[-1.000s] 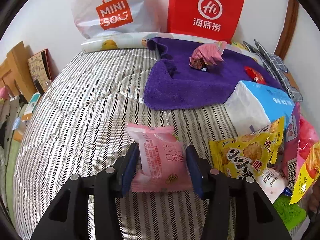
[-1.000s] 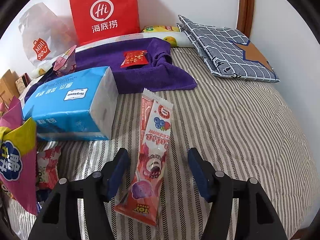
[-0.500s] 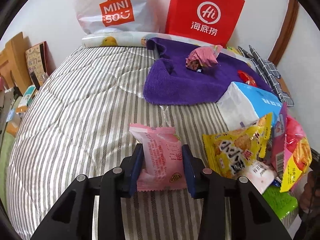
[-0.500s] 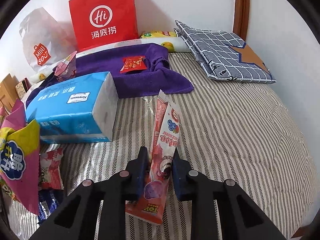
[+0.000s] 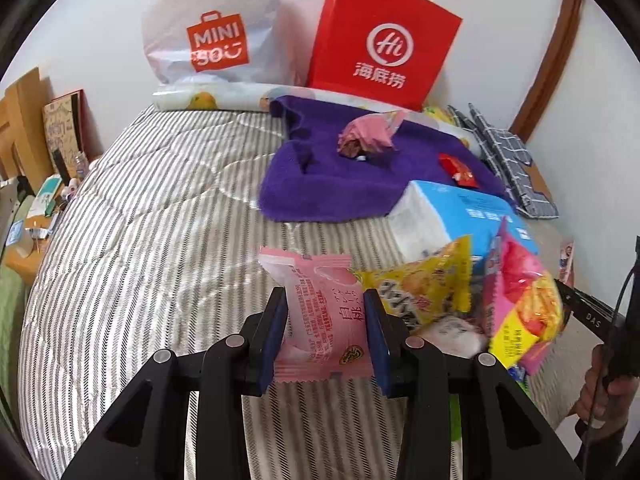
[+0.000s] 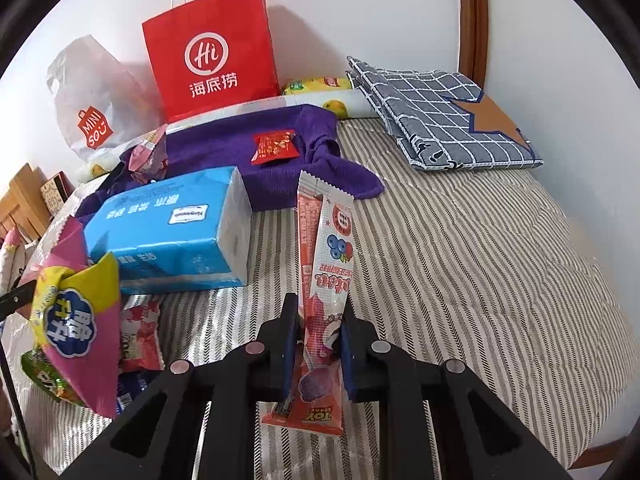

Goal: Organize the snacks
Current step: 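Lift the stick packet with the right tool while the left tool lifts the pink snack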

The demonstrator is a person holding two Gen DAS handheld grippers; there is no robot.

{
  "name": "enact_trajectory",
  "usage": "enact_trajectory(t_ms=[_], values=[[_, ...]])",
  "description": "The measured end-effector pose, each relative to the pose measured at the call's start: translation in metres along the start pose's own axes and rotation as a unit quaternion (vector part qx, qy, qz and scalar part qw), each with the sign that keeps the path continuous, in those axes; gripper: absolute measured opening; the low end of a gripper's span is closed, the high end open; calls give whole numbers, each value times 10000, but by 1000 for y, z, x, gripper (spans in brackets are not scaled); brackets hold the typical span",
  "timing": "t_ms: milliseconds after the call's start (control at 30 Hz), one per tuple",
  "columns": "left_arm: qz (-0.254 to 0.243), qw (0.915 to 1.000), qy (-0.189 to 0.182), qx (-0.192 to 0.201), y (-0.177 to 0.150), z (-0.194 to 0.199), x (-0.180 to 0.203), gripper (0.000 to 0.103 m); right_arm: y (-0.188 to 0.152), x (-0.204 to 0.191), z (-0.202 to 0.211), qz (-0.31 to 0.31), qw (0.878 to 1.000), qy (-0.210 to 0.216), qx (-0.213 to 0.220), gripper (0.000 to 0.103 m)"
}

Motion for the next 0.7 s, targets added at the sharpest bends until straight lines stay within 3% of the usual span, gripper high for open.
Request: enact_trajectory(t_ms=[700], values=[[-209,9983,-473,273,20,27,51,38,26,-15,43,-28,9983,317,495,17]])
Point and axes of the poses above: each gripper's, at about its wrist camera, not at the fingertips, and z roughly against the way its jaws point, x to its right, y to its top, the point moved 8 cm from there along -z, roughly the way its jaws point, and after that the axes turned 12 degrees about x, right-handed, at the moved point
